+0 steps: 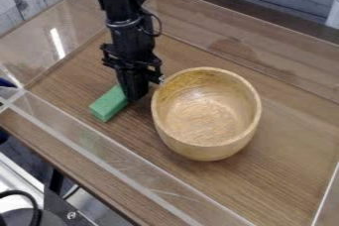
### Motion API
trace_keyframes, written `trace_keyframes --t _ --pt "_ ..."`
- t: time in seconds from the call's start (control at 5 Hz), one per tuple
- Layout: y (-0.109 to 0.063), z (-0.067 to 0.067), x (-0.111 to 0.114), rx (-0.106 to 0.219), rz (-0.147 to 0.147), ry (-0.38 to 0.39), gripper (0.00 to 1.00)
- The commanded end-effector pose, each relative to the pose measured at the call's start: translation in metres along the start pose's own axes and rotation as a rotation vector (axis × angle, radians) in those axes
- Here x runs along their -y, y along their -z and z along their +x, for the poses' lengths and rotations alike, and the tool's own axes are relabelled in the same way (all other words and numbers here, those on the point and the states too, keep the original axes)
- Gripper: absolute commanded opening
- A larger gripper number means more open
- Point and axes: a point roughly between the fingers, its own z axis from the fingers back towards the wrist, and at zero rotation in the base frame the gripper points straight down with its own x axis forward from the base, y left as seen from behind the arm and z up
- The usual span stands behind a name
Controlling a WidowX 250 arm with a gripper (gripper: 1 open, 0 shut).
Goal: Put the green block in the brown bowl
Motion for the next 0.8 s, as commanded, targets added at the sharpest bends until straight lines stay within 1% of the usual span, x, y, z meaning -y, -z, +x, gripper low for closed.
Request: trace_keyframes --t 0.0,0.2,0.6 --pt "-0.01 0.015 -0.008 0.05 0.014 0.006 0.0" --pt "-0.009 0.022 -0.013 0.063 0.003 0.004 0.0" --pt "-0.017 0.023 -0.024 0.07 0.043 -0.031 0.0"
